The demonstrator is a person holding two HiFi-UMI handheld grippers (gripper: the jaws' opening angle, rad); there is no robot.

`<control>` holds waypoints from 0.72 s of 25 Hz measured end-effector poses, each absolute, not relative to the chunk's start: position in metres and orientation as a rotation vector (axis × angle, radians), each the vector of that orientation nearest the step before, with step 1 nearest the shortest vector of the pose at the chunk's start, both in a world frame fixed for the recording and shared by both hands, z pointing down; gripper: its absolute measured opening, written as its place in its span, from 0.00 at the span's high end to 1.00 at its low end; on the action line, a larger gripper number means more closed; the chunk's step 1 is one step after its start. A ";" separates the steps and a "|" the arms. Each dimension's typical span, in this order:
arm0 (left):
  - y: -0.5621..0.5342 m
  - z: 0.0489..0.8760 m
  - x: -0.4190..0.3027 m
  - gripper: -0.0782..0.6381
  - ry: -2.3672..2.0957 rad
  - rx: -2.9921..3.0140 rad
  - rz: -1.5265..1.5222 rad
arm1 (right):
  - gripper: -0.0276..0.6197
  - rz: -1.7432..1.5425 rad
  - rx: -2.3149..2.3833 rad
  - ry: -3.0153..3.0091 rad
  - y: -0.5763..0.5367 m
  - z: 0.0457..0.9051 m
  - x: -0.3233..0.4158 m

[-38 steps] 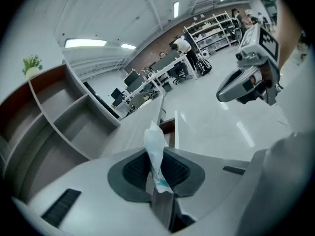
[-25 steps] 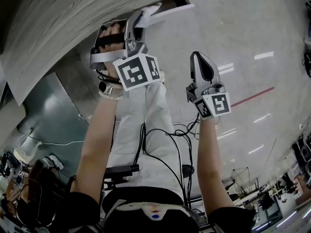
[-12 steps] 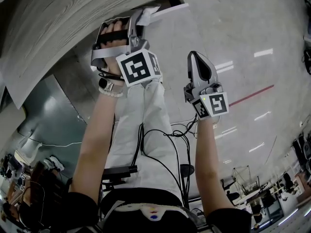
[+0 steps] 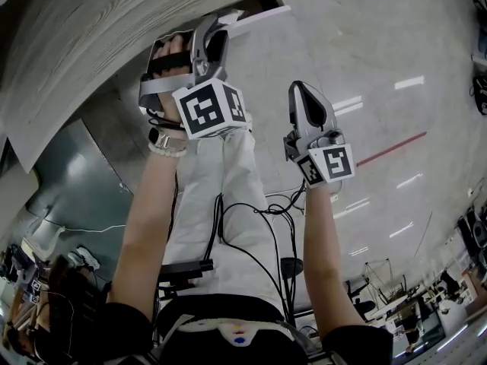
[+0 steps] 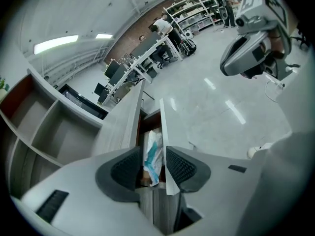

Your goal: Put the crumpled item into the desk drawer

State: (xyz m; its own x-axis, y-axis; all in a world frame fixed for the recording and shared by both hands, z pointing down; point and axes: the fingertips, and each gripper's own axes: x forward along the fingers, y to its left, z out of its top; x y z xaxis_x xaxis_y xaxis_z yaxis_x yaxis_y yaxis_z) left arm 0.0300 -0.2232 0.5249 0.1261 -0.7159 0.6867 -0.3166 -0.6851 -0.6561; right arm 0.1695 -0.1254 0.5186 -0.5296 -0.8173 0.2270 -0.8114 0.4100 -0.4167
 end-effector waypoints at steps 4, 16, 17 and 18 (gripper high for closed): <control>-0.212 0.523 0.027 0.67 1.020 -2.144 -1.542 | 0.94 -0.740 -1.522 2.640 -0.123 0.512 0.163; -0.181 0.438 0.004 0.88 1.269 -2.596 -1.047 | 0.94 -0.487 -1.586 2.712 -0.128 0.432 0.143; -0.179 0.428 0.003 0.88 1.281 -2.618 -1.001 | 0.94 -0.466 -1.587 2.718 -0.129 0.424 0.141; -0.177 0.418 0.002 0.88 1.288 -2.636 -0.958 | 0.94 -0.447 -1.590 2.722 -0.129 0.416 0.141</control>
State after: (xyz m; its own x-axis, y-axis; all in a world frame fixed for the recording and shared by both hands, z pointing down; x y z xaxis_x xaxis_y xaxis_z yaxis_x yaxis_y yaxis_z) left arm 0.0024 -0.1774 0.4178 0.4594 -0.7295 0.5067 -0.6955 -0.6503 -0.3056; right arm 0.1412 -0.1292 0.4162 -0.5005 -0.8475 0.1766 -0.8595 0.4620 -0.2185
